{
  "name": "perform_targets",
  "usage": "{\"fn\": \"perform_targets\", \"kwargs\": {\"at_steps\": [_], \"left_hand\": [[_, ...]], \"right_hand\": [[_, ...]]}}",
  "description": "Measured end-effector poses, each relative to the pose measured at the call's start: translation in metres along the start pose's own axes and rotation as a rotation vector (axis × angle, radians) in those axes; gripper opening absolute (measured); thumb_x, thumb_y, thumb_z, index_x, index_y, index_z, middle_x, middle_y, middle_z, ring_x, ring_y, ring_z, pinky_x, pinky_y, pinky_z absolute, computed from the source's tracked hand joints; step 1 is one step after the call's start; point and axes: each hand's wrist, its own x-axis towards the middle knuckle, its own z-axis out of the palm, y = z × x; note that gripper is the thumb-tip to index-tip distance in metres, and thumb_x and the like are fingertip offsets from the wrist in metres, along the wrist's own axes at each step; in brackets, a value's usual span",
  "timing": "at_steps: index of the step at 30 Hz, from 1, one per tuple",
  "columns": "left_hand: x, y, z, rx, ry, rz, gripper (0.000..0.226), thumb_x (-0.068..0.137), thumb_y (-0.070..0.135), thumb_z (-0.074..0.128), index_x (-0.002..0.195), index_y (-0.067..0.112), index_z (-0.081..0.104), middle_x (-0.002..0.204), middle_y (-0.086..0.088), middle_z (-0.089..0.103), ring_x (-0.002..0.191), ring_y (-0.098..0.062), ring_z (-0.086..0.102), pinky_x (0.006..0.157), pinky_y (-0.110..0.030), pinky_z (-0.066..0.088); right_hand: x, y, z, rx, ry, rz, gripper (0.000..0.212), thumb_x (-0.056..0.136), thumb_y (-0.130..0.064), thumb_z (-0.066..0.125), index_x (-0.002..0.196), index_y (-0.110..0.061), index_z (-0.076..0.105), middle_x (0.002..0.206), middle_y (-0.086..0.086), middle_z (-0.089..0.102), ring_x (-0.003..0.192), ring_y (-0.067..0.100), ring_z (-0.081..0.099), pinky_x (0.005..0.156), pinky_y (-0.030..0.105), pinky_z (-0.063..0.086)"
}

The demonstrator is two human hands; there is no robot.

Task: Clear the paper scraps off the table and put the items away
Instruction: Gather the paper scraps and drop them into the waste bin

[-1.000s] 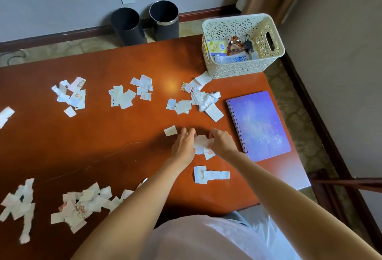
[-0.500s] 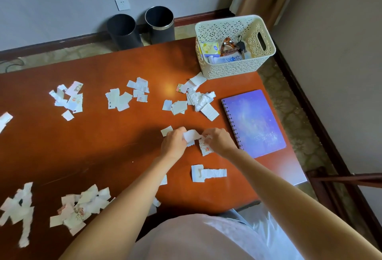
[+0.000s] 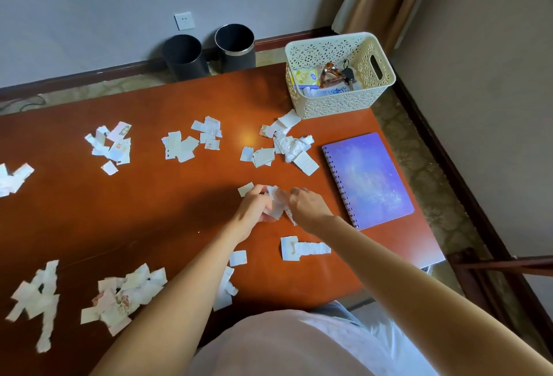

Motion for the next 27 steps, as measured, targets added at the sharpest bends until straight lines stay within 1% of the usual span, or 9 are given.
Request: {"fn": "perform_targets", "kwargs": {"at_steps": [2, 4, 12, 16, 18, 21, 23, 25, 27], "left_hand": [[-0.005, 0.003, 0.001, -0.185, -0.016, -0.043, 0.037, 0.093, 0.007, 0.041, 0.130, 0.013, 0.044, 0.124, -0.014, 0.051, 0.101, -0.025, 0.054, 0.068, -0.029, 0.054], [-0.009, 0.005, 0.002, -0.277, -0.003, -0.086, 0.024, 0.098, 0.020, 0.042, 0.120, 0.014, 0.048, 0.112, -0.012, 0.054, 0.099, -0.025, 0.056, 0.066, -0.029, 0.053], [-0.009, -0.004, 0.000, -0.065, 0.052, -0.012, 0.031, 0.093, 0.009, 0.054, 0.124, 0.011, 0.054, 0.109, -0.006, 0.056, 0.089, -0.021, 0.060, 0.061, -0.021, 0.054], [-0.010, 0.000, -0.001, 0.001, 0.116, 0.055, 0.029, 0.092, 0.013, 0.057, 0.121, 0.009, 0.058, 0.109, -0.002, 0.052, 0.091, -0.019, 0.057, 0.053, -0.016, 0.052], [-0.010, 0.006, 0.002, 0.054, 0.156, 0.106, 0.028, 0.092, 0.019, 0.057, 0.118, 0.010, 0.059, 0.105, 0.000, 0.053, 0.090, -0.019, 0.058, 0.053, -0.016, 0.051], [-0.009, 0.021, 0.012, 0.097, 0.169, 0.210, 0.025, 0.094, 0.019, 0.053, 0.117, 0.010, 0.058, 0.103, -0.003, 0.056, 0.093, -0.019, 0.057, 0.061, -0.023, 0.054], [-0.010, 0.035, 0.024, 0.101, 0.152, 0.283, 0.026, 0.095, 0.018, 0.050, 0.118, 0.010, 0.057, 0.102, -0.004, 0.056, 0.092, -0.019, 0.055, 0.068, -0.028, 0.054], [-0.012, 0.050, 0.040, 0.093, 0.110, 0.362, 0.023, 0.095, 0.010, 0.047, 0.116, 0.010, 0.056, 0.098, -0.002, 0.054, 0.088, -0.018, 0.055, 0.057, -0.021, 0.051], [-0.015, 0.063, 0.063, 0.065, 0.031, 0.439, 0.012, 0.094, 0.007, 0.046, 0.102, 0.013, 0.055, 0.086, -0.001, 0.055, 0.081, -0.018, 0.056, 0.050, -0.019, 0.050]], "right_hand": [[-0.001, -0.004, 0.000, -0.038, 0.005, -0.006, 0.049, 0.095, -0.004, 0.045, 0.141, -0.015, 0.032, 0.117, 0.015, 0.054, 0.106, 0.028, 0.053, 0.081, 0.034, 0.047], [-0.004, -0.008, -0.001, -0.050, 0.005, -0.006, 0.047, 0.096, -0.004, 0.044, 0.141, -0.013, 0.034, 0.119, 0.015, 0.053, 0.109, 0.029, 0.052, 0.083, 0.034, 0.047], [-0.018, -0.010, -0.001, -0.050, 0.021, 0.038, 0.041, 0.097, -0.005, 0.042, 0.137, -0.010, 0.041, 0.117, 0.015, 0.053, 0.111, 0.030, 0.051, 0.084, 0.035, 0.048], [-0.022, -0.002, -0.005, 0.267, 0.121, 0.283, 0.027, 0.095, -0.004, 0.041, 0.114, -0.004, 0.061, 0.114, 0.014, 0.060, 0.101, 0.031, 0.059, 0.081, 0.036, 0.052], [-0.025, 0.001, -0.014, 0.450, 0.197, 0.387, 0.028, 0.096, -0.006, 0.040, 0.113, -0.003, 0.062, 0.116, 0.015, 0.063, 0.101, 0.032, 0.062, 0.075, 0.034, 0.052], [-0.035, 0.011, -0.026, 0.621, 0.343, 0.487, 0.026, 0.095, -0.007, 0.045, 0.113, -0.004, 0.063, 0.116, 0.016, 0.065, 0.103, 0.032, 0.061, 0.060, 0.024, 0.040], [-0.045, 0.021, -0.031, 0.723, 0.463, 0.569, 0.023, 0.093, -0.005, 0.048, 0.107, -0.003, 0.065, 0.110, 0.017, 0.067, 0.092, 0.030, 0.060, 0.057, 0.022, 0.037], [-0.059, 0.035, -0.035, 0.799, 0.570, 0.646, 0.018, 0.091, -0.006, 0.051, 0.100, -0.001, 0.066, 0.098, 0.016, 0.067, 0.081, 0.022, 0.053, 0.052, 0.021, 0.034], [-0.077, 0.052, -0.037, 0.841, 0.657, 0.697, 0.017, 0.090, -0.005, 0.052, 0.099, 0.001, 0.065, 0.096, 0.013, 0.066, 0.080, 0.018, 0.050, 0.049, 0.018, 0.031]]}}
